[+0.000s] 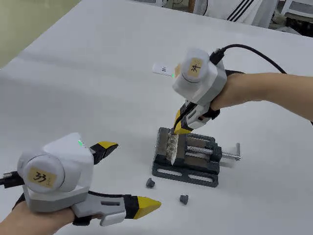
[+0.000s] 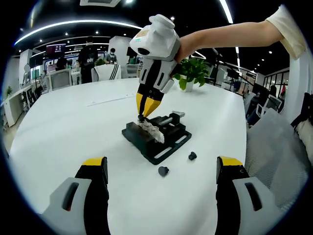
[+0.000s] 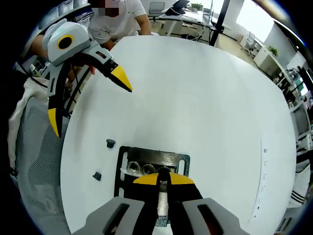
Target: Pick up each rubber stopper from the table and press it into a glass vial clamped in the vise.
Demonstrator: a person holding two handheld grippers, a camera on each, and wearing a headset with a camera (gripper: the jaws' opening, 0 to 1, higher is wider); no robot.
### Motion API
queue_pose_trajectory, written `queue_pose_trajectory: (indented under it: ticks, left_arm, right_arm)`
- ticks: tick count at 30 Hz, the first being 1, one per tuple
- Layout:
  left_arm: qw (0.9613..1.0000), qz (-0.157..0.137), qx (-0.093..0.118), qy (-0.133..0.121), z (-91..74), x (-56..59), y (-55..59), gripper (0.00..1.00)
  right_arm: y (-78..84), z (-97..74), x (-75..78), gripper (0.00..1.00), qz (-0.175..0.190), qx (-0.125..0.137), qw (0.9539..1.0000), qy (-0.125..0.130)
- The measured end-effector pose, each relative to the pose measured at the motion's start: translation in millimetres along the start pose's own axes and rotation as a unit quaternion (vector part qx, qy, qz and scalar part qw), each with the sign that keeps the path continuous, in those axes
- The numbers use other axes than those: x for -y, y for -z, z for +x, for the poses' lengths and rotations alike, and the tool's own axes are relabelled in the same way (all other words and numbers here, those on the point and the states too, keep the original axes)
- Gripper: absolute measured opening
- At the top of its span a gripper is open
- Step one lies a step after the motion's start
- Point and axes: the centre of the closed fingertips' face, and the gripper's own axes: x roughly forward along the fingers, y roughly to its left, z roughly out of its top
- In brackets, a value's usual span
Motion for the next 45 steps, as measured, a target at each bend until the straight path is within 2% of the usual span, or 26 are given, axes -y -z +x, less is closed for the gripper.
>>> queue_pose_trajectory:
  ticks: [2, 4, 5, 6, 7, 9, 13, 15, 22, 26, 30, 33, 40, 45]
  left_arm:
    - [1.0, -0.001, 0.001, 0.0, -0.4, 0.3, -0.5, 0.91]
    - [1.0, -0.001, 0.001, 0.0, -0.8, 0.5, 0.1, 0.91]
    - [1.0, -0.001, 0.0, 0.0, -1.0, 0.6, 0.4, 0.91]
    - [1.0, 0.0, -0.001, 0.0, -1.1, 1.2, 0.8, 0.91]
    - [1.0, 0.0, -0.001, 0.001, -1.1, 1.7, 1.0, 0.91]
    - [1.0, 0.0, 0.0, 0.0, -1.1, 1.5, 0.8, 0.91]
    - [1.0, 0.0, 0.001, 0.0, -1.7, 2.1, -0.1, 0.91]
    - [1.0, 0.001, 0.0, 0.001, -1.8, 2.2, 0.1, 0.91]
    - [0.9999, 0.009, 0.0, 0.005, -1.7, 3.8, -1.4, 0.91]
    - [0.9999, 0.013, 0.001, 0.009, -1.4, 5.2, -2.6, 0.91]
    - [0.9997, 0.02, -0.002, 0.015, -1.2, 9.4, -4.1, 0.91]
    - [0.9994, 0.027, -0.006, 0.021, -1.2, 12.8, -4.9, 0.91]
    - [0.9989, 0.037, -0.008, 0.028, -0.5, 18.5, -9.7, 0.9]
    - [0.9984, 0.043, -0.013, 0.035, -0.6, 22.1, -9.2, 0.9]
  right_arm:
    - [1.1, -0.6, -0.6, 0.03, -0.008, 0.002, 1.0, 0.005]
    - [0.9, -1.6, 5.4, 0.1, -0.009, 0.005, 0.9998, 0.018]
    - [1.9, -2.0, 7.5, 0.19, -0.004, 0.006, 0.9998, 0.02]
    - [4.5, -0.7, 0.6, 0.29, 0.014, 0.006, 0.9999, 0.001]
    - [5.3, -0.3, -0.9, 0.36, 0.01, 0.006, 0.9999, 0.003]
    - [9.1, 1.3, -1.0, 0.38, -0.005, 0.005, 0.9999, 0.014]
    - [13.2, -0.5, -12.7, 0.44, 0.011, 0.021, 0.9997, 0.01]
    - [15.9, -0.2, -16.3, 0.44, 0.01, 0.022, 0.9996, 0.013]
    - [17.1, -6.9, -30.6, 0.44, 0.036, 0.06, 0.9973, 0.024]
    - [16.2, -15.8, -39.9, 0.43, 0.054, 0.087, 0.9942, 0.033]
    - [19.3, -20.9, -47.1, 0.43, 0.061, 0.097, 0.9925, 0.043]
    - [16.1, -24.1, -58.2, 0.42, 0.087, 0.125, 0.987, 0.052]
    - [20.9, -19.8, -82.4, 0.4, 0.103, 0.142, 0.983, 0.055]
    - [18.1, -19.0, -95.5, 0.39, 0.138, 0.176, 0.9725, 0.066]
